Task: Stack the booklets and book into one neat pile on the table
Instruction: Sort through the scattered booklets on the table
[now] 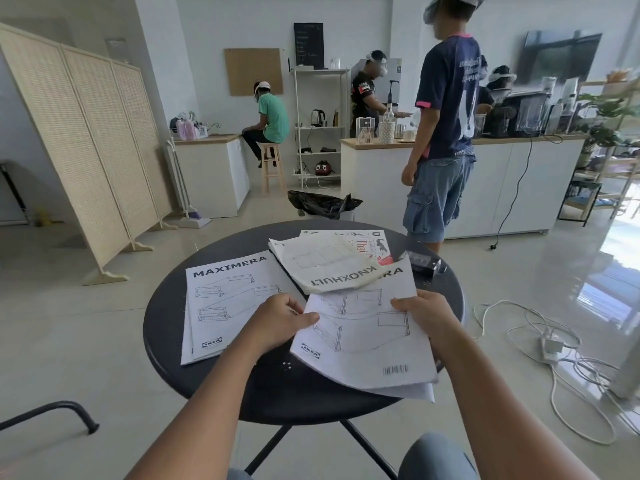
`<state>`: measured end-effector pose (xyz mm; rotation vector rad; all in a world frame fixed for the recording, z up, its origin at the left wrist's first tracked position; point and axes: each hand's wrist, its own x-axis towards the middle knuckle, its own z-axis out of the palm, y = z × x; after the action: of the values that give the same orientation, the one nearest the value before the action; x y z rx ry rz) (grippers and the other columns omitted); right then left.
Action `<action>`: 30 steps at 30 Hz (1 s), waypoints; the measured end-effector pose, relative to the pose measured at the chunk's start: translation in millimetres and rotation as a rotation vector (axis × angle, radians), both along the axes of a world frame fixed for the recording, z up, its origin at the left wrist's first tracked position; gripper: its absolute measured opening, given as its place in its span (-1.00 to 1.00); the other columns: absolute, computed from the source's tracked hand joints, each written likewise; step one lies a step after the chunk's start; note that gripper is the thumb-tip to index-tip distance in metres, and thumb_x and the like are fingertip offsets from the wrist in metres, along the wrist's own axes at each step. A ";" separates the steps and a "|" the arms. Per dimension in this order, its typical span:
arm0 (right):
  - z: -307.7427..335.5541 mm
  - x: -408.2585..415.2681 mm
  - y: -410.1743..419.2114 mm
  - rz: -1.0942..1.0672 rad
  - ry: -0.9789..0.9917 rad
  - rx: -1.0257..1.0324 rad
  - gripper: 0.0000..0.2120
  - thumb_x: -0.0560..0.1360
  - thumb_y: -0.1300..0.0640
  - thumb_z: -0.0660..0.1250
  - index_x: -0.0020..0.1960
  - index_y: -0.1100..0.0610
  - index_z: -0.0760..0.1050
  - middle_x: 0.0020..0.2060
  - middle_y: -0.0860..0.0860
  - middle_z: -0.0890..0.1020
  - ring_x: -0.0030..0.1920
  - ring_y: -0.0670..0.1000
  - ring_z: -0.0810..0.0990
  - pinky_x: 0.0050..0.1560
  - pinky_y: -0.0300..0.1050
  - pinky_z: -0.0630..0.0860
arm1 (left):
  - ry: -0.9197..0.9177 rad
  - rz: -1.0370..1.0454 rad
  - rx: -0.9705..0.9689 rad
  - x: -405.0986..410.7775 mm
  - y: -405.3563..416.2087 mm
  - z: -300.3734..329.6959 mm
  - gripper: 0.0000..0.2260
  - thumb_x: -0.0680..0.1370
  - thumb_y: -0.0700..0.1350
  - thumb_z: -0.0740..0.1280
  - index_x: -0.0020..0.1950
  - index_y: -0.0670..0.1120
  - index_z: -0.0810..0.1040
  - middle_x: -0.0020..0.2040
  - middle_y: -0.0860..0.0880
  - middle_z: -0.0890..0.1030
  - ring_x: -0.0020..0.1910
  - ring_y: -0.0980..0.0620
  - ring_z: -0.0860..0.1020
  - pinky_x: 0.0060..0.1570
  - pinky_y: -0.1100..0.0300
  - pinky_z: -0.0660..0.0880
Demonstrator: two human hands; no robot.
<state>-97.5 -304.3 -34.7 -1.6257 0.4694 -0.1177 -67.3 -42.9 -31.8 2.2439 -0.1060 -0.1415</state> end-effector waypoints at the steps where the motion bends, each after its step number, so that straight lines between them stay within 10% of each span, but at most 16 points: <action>1: 0.3 0.0 0.7 -0.004 -0.009 -0.041 -0.90 0.51 0.34 0.40 -0.04 0.20 0.65 -0.23 0.10 0.71 -0.26 0.13 0.68 -0.31 -0.10 0.59 | 0.037 -0.006 -0.037 0.6 -1.9 2.4 -0.74 0.43 0.02 0.51 -0.01 -0.05 0.54 -0.02 -0.02 0.66 -0.05 0.00 0.63 -0.04 0.10 0.54; 5: 2.0 2.9 -0.2 -0.017 -0.026 -0.160 -0.85 0.47 0.31 0.42 0.02 0.20 0.69 -0.22 0.06 0.72 -0.14 0.17 0.71 -0.03 0.03 0.64 | 0.106 -0.001 -0.259 -0.1 -10.9 10.3 -0.62 0.45 -0.22 0.49 0.23 -0.10 0.48 0.06 -0.10 0.65 0.01 -0.08 0.67 0.17 -0.11 0.57; 11: 11.0 -1.0 -5.3 -0.045 -0.061 -0.177 -0.87 0.48 0.25 0.39 -0.15 0.06 0.67 -0.22 0.07 0.75 -0.13 0.19 0.73 0.04 0.13 0.66 | 0.096 -0.054 -0.518 -4.4 -9.2 24.6 -0.72 0.54 -0.35 0.31 0.22 -0.21 0.62 -0.08 -0.15 0.74 -0.13 -0.09 0.71 -0.13 0.07 0.62; 17: 28.1 4.8 -10.8 -0.018 -0.115 -0.009 -0.80 0.55 0.30 0.34 -0.08 0.03 0.64 -0.30 0.00 0.67 -0.33 0.01 0.63 -0.43 -0.21 0.53 | 0.182 -0.033 -0.856 -8.7 -11.3 31.0 -0.68 0.54 -0.28 0.17 0.12 -0.11 0.67 -0.05 -0.22 0.70 -0.16 -0.15 0.67 -0.29 0.08 0.58; 30: 13.8 17.5 -21.9 0.007 -0.093 0.062 -0.70 0.53 0.28 0.34 0.18 0.03 0.68 -0.10 0.10 0.75 -0.08 0.17 0.71 0.05 0.03 0.61 | 0.243 -0.086 -0.614 -17.5 -42.8 63.9 -0.70 0.49 -0.39 0.25 0.20 -0.29 0.56 0.11 -0.33 0.65 0.03 -0.27 0.66 0.10 -0.16 0.57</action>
<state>-80.0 -326.2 -20.9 -1.5541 0.3925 -0.1714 -84.8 -85.6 32.2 1.5976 -0.0981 -0.3735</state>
